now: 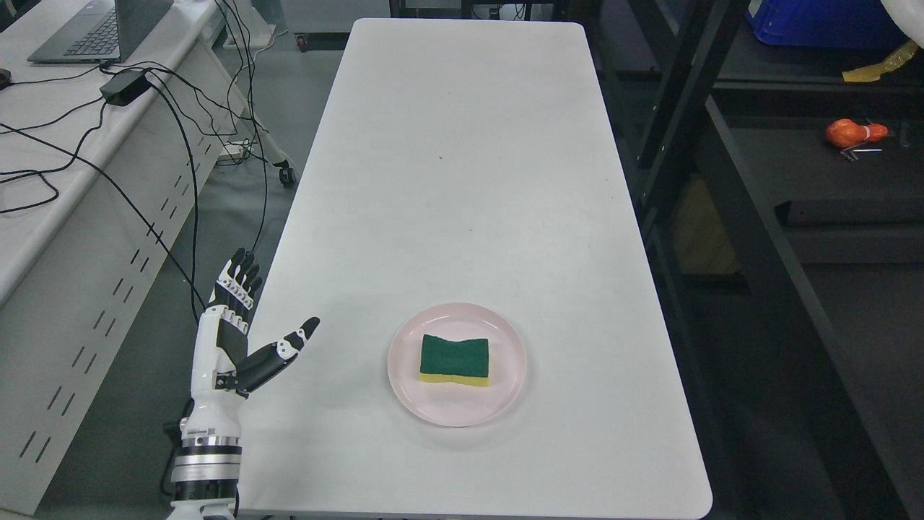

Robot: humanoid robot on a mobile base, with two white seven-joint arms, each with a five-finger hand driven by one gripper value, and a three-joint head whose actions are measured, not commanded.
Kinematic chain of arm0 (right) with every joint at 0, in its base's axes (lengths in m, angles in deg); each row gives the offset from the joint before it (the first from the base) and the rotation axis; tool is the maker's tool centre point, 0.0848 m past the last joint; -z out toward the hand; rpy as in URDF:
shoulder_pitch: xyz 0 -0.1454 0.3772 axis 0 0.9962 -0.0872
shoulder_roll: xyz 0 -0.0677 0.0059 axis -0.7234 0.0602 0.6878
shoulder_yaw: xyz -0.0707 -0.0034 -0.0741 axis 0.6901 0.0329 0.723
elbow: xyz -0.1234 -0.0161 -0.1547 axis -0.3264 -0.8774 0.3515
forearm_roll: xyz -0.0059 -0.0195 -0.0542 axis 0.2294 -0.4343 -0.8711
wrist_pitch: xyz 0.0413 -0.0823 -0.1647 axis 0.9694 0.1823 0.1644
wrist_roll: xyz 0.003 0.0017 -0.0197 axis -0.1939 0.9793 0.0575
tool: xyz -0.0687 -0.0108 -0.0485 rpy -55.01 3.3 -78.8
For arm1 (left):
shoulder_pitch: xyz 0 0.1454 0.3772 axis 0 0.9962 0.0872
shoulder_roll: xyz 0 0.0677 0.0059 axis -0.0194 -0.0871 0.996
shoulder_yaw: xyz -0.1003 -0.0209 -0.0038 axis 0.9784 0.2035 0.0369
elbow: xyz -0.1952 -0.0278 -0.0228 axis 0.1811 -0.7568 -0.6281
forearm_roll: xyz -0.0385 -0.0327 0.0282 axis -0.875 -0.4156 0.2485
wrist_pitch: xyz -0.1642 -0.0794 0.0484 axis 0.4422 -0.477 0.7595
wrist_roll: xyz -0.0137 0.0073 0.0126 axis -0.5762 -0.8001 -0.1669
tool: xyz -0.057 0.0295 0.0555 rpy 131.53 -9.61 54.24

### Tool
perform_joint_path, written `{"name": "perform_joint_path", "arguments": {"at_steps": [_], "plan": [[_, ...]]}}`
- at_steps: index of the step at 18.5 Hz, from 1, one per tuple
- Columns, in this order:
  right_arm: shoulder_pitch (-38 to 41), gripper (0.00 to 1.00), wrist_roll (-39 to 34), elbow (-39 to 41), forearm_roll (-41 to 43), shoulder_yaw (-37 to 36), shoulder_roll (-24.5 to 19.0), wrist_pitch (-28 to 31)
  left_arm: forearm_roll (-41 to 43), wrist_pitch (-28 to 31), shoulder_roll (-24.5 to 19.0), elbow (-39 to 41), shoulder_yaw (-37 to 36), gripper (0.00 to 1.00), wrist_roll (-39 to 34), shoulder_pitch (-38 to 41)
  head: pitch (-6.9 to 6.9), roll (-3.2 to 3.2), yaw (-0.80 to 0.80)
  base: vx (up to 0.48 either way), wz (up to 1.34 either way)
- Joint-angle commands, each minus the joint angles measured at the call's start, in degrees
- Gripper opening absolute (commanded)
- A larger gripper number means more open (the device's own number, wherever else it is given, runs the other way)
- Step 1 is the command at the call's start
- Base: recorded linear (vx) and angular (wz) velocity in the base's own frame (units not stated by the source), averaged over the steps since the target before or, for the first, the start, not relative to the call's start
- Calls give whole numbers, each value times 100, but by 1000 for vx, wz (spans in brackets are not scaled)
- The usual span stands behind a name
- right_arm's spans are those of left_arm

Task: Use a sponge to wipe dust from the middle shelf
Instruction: 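Raise the left hand and reach toward the sponge on the pink plate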

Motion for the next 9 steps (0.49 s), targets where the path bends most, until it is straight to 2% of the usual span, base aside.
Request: {"name": "perform_joint_path", "arguments": {"at_steps": [1, 3, 5, 7, 9], "plan": [[0, 100, -2, 100, 0, -1, 100, 3, 0, 2, -21, -7, 120, 98, 6, -25, 0, 0, 0, 0, 0], [0, 100, -2, 100, 0, -1, 100, 3, 0, -16, -47, -7, 68, 98, 23, -33, 0, 0, 0, 0, 0], [0, 100, -2, 100, 0, -1, 100, 3, 0, -60, -239, -7, 58, 98, 355, -33, 0, 0, 0, 0, 0], [0, 100, -2, 100, 0, 8, 100, 3, 87, -86, -765, -16, 50, 98, 908, -121, 0, 0, 0, 0, 0], [0, 100, -2, 100, 0, -1, 100, 3, 812, -86, -1302, -68, 41, 97, 1349, -497, 0, 0, 0, 0, 0]]}}
